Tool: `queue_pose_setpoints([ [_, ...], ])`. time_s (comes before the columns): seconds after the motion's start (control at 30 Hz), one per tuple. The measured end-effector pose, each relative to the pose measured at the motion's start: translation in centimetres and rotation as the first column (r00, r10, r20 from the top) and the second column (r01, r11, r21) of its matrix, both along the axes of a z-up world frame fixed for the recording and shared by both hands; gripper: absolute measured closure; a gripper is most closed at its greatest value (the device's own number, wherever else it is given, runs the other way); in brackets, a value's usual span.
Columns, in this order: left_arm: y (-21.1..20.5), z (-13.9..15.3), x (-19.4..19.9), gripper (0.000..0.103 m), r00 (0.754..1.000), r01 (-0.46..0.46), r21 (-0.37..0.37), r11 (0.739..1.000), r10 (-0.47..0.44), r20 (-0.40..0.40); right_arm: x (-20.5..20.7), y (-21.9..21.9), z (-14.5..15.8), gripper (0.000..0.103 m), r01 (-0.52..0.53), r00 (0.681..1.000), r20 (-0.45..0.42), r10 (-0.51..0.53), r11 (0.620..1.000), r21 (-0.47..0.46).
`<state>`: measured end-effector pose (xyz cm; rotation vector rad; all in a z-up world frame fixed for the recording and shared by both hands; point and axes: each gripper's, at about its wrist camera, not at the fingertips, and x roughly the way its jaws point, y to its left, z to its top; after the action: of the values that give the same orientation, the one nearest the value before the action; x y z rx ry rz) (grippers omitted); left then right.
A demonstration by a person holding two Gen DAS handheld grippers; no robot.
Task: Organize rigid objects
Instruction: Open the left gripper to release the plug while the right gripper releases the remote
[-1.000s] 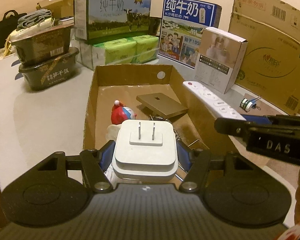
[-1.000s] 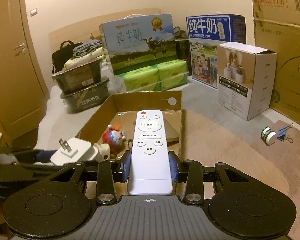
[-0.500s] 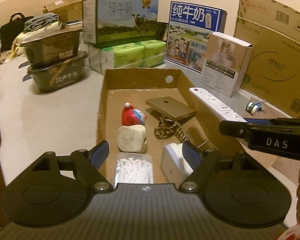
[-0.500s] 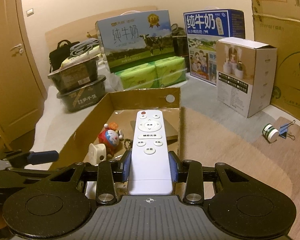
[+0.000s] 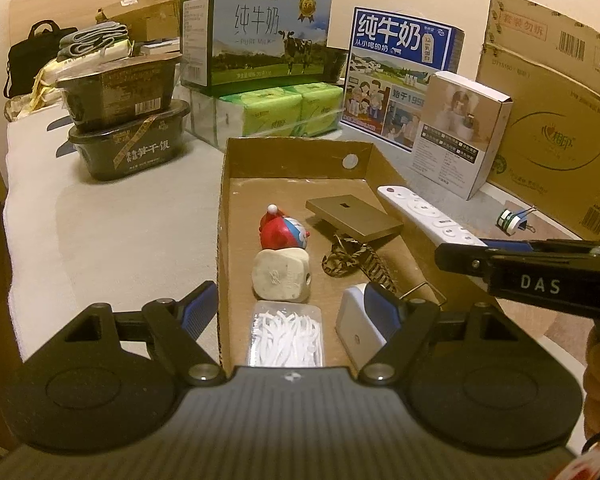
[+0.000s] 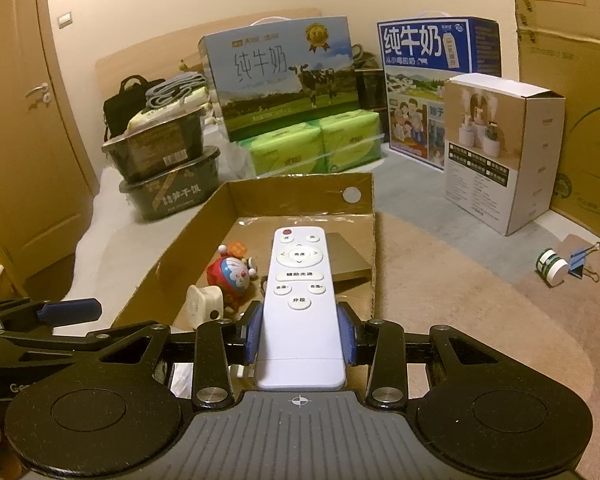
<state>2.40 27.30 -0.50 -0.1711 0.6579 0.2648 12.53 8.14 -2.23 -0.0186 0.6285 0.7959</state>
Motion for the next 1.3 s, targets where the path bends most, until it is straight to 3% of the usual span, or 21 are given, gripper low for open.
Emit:
queue_pose_setpoints([
  [0.7, 0.7, -0.6, 0.4, 0.025, 1.0, -0.01, -0.021, 1.0, 0.01, -0.004, 1.3, 1.5, -0.7, 0.064, -0.027, 0.999, -0.021, 0.028, 0.999, 0.02],
  [0.77, 0.8, -0.6, 0.4, 0.025, 1.0, -0.012, -0.02, 1.0, 0.012, -0.004, 1.3, 1.5, -0.6, 0.058, -0.015, 1.0, -0.005, 0.016, 0.999, 0.032],
  [0.83, 0.9, -0.7, 0.3, 0.025, 1.0, -0.014, -0.022, 1.0, 0.014, -0.001, 1.3, 1.0, -0.5, 0.026, 0.001, 1.0, -0.004, -0.001, 0.998, 0.061],
  [1.3, -0.4, 0.4, -0.7, 0.025, 1.0, -0.017, -0.011, 1.0, 0.017, 0.01, 0.1, -2.6, -0.2, 0.025, 0.053, 0.998, -0.022, -0.052, 0.997, 0.051],
])
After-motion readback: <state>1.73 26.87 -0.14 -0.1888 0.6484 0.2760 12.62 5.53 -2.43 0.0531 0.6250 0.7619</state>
